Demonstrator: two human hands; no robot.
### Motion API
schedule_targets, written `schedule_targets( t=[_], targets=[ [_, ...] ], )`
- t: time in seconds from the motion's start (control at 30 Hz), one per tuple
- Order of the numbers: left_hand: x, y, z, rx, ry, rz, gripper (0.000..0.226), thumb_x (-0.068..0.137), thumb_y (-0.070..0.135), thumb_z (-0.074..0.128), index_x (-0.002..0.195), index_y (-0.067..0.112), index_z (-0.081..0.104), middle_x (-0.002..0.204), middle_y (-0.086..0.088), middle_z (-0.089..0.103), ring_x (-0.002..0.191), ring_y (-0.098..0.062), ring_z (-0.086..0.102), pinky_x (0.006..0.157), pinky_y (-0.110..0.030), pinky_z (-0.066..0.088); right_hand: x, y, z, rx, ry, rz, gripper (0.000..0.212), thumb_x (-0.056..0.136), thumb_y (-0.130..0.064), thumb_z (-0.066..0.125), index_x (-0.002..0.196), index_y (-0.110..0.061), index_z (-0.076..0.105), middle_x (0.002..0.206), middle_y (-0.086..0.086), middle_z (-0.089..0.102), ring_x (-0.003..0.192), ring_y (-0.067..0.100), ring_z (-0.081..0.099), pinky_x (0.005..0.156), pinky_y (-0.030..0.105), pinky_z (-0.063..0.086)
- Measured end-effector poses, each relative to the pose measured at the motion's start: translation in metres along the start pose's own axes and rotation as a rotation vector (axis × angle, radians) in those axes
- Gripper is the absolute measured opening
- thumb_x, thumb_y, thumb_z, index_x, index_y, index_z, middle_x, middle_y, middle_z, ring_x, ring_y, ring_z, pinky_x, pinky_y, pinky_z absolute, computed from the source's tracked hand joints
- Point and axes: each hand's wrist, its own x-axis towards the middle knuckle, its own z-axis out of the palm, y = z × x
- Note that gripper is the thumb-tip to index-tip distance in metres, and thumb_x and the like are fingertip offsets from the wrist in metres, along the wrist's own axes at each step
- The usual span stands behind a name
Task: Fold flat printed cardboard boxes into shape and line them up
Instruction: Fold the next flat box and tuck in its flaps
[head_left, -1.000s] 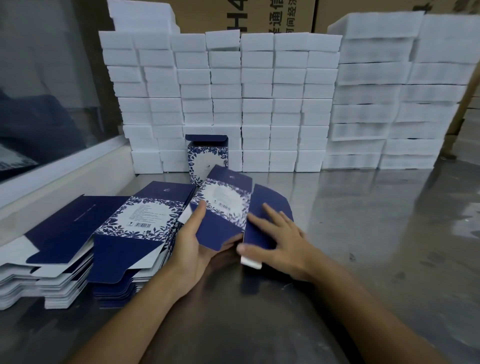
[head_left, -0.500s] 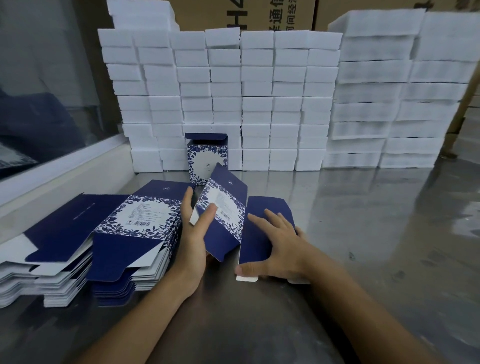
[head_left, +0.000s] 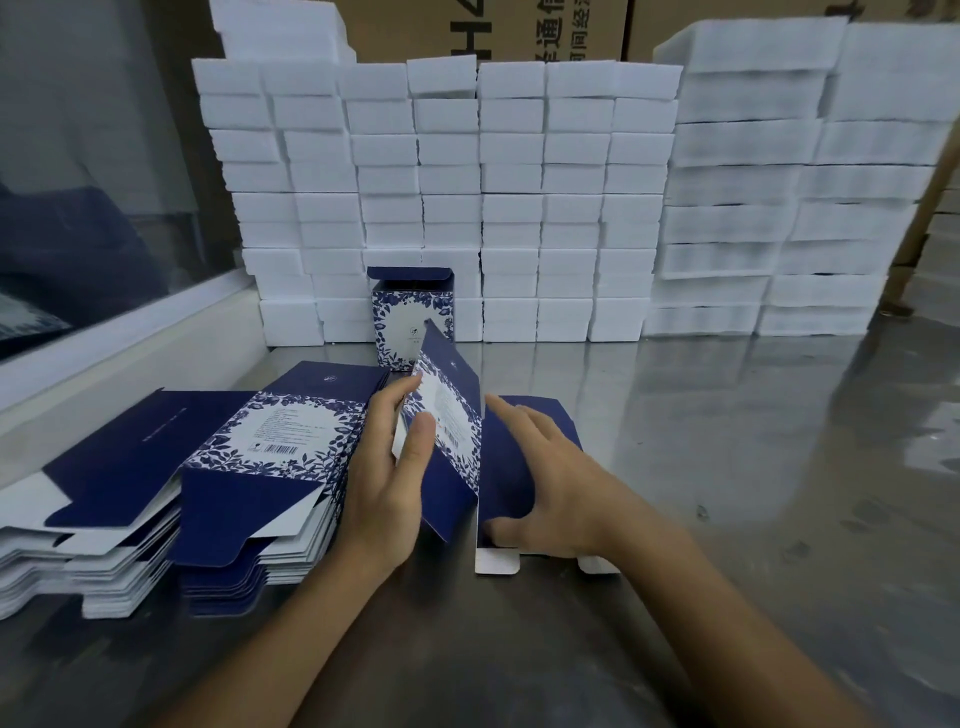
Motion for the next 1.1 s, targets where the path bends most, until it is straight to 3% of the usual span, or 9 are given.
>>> schedule_targets(
  t=[0.13,0.23,0.43,0.57,0.7,0.77,0.87,0.97,1.1],
  targets=[
    [0.004,0.002,0.000,-0.178,0.140,-0.136,0.030,0.089,0.042,0.049,0.109,0.023,0.062,0.102,0.005,0.069,0.099,-0.014,0.063,0.082,-0.030,0.051,-0.002,-0.001,0.004,0.021,0.066,0.003,0.121,0.060,-0.076,0.075,0.148,-0.057,-0.006,0.162,-0.020,0.013,0.149,0.013,0.018,0.119,0.060,0.021],
    [0.007,0.002,0.000,-0.287,0.192,-0.245,0.018,0.096,0.029,0.051,0.103,0.020,0.066,0.101,0.000,0.071,0.099,-0.018,0.066,0.086,-0.043,0.050,-0.002,-0.005,0.006,0.011,0.096,-0.031,0.112,0.065,-0.073,0.075,0.148,-0.057,0.002,0.159,-0.020,0.020,0.146,0.013,0.025,0.119,0.056,0.020],
    [0.005,0.009,0.001,-0.354,0.109,-0.227,0.020,0.091,0.031,0.057,0.108,0.020,0.062,0.107,0.002,0.070,0.104,-0.015,0.067,0.066,-0.043,0.060,-0.001,-0.009,0.005,0.145,0.258,-0.139,0.047,0.101,-0.045,0.049,0.146,-0.034,0.048,0.146,-0.016,0.050,0.132,0.007,0.046,0.110,0.042,0.042],
    [-0.001,0.017,0.008,-0.227,-0.009,-0.142,0.043,0.081,0.034,0.060,0.122,0.026,0.051,0.109,0.025,0.068,0.102,0.002,0.065,0.070,-0.031,0.060,-0.002,-0.012,0.006,0.275,0.215,-0.126,0.057,0.099,-0.059,0.028,0.148,-0.034,0.045,0.148,-0.013,0.049,0.135,0.008,0.045,0.114,0.044,0.037],
    [-0.003,0.019,0.014,-0.219,0.013,-0.132,0.070,0.073,0.031,0.083,0.130,0.029,0.042,0.127,0.010,0.059,0.114,-0.002,0.061,0.094,-0.037,0.054,-0.001,-0.015,0.010,0.326,0.189,-0.139,0.059,0.093,-0.068,0.017,0.148,-0.053,0.032,0.153,-0.025,0.039,0.142,0.002,0.034,0.119,0.049,0.027],
    [-0.003,0.017,0.014,-0.235,0.022,-0.114,0.078,0.065,0.030,0.077,0.133,0.030,0.039,0.131,0.008,0.055,0.114,0.001,0.060,0.093,-0.025,0.054,-0.001,-0.017,0.010,0.333,0.185,-0.155,0.049,0.094,-0.062,0.018,0.142,-0.064,0.028,0.154,-0.028,0.035,0.143,-0.001,0.031,0.120,0.049,0.025],
    [-0.003,0.015,0.014,-0.165,0.034,-0.063,0.081,0.066,0.034,0.081,0.135,0.030,0.040,0.122,0.026,0.059,0.112,0.012,0.056,0.083,-0.006,0.046,-0.003,-0.020,0.011,0.366,0.239,-0.184,0.048,0.101,-0.042,0.024,0.145,-0.055,0.034,0.152,-0.025,0.041,0.140,-0.001,0.036,0.119,0.044,0.029],
    [-0.003,0.013,0.013,-0.031,0.045,0.025,0.072,0.075,0.045,0.080,0.135,0.030,0.044,0.121,0.030,0.060,0.116,0.007,0.056,0.085,-0.006,0.045,-0.005,-0.019,0.010,0.390,0.294,-0.205,0.051,0.101,-0.030,0.029,0.150,-0.037,0.042,0.150,-0.019,0.047,0.139,0.001,0.040,0.118,0.040,0.033],
    [-0.004,0.014,0.012,0.188,0.098,0.158,0.049,0.077,0.038,0.057,0.122,0.051,0.043,0.112,0.029,0.062,0.103,0.006,0.061,0.079,-0.004,0.043,-0.005,-0.021,0.007,0.399,0.408,-0.191,0.049,0.100,-0.034,0.029,0.147,-0.044,0.038,0.149,-0.020,0.046,0.136,-0.002,0.040,0.116,0.037,0.035]
  ],
)
